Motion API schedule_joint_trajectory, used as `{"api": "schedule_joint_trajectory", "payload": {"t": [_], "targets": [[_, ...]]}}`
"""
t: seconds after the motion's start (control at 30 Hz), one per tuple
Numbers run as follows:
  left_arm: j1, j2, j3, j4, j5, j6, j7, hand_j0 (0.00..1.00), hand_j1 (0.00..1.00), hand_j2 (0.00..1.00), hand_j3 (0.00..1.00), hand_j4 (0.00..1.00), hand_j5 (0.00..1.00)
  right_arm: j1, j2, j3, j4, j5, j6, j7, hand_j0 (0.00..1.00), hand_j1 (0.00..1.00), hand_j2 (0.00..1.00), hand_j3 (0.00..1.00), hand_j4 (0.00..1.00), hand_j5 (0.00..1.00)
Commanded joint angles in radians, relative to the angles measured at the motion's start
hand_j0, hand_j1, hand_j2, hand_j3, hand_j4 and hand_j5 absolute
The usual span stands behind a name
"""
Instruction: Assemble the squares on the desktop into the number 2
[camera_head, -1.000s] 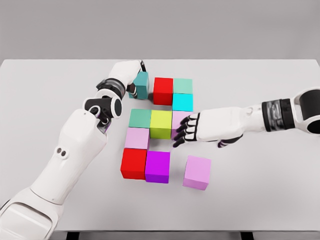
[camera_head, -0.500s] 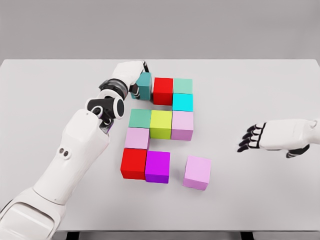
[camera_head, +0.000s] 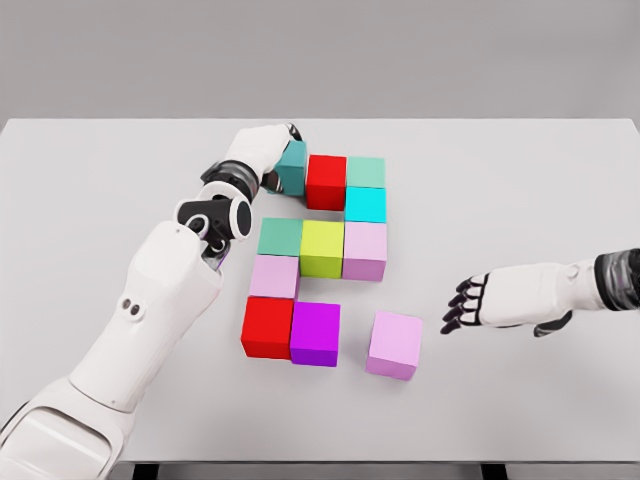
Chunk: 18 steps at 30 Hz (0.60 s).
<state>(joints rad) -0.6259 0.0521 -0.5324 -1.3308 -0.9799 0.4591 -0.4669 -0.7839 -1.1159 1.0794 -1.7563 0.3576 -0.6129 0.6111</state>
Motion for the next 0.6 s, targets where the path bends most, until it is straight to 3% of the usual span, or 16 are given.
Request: {"api": "schedule_joint_trajectory", "payload": {"t": [0.0,0.17,0.3,0.57], "targets": [[0.0,0.0,0.0,-0.004,-0.003,-0.002,0.001,0.79,0.79,0.79,0.79,0.79,0.79,0.0,0.022,0.007,0.0,-0.003,0.002,0.0,1.0,1.0,1.0,1.0,1.0,1.0],[0.017,0.0,-0.001,-0.011,-0.003,0.0,0.002,0.86,0.86,0.86,0.86,0.86,0.86,-0.011,0.057,0.037,0.0,-0.003,0.002,0.0,1.0,1.0,1.0,1.0,1.0,1.0],[0.034,0.002,-0.001,-0.048,-0.003,0.021,0.002,0.87,0.87,0.87,0.87,0.87,0.87,-0.015,0.061,0.042,0.0,-0.003,0.002,0.0,1.0,1.0,1.0,1.0,1.0,1.0],[0.032,0.005,0.0,-0.045,-0.003,0.019,0.001,0.89,0.89,0.89,0.89,0.89,0.89,-0.023,0.084,0.05,0.0,-0.005,0.002,0.0,1.0,1.0,1.0,1.0,1.0,1.0]]}}
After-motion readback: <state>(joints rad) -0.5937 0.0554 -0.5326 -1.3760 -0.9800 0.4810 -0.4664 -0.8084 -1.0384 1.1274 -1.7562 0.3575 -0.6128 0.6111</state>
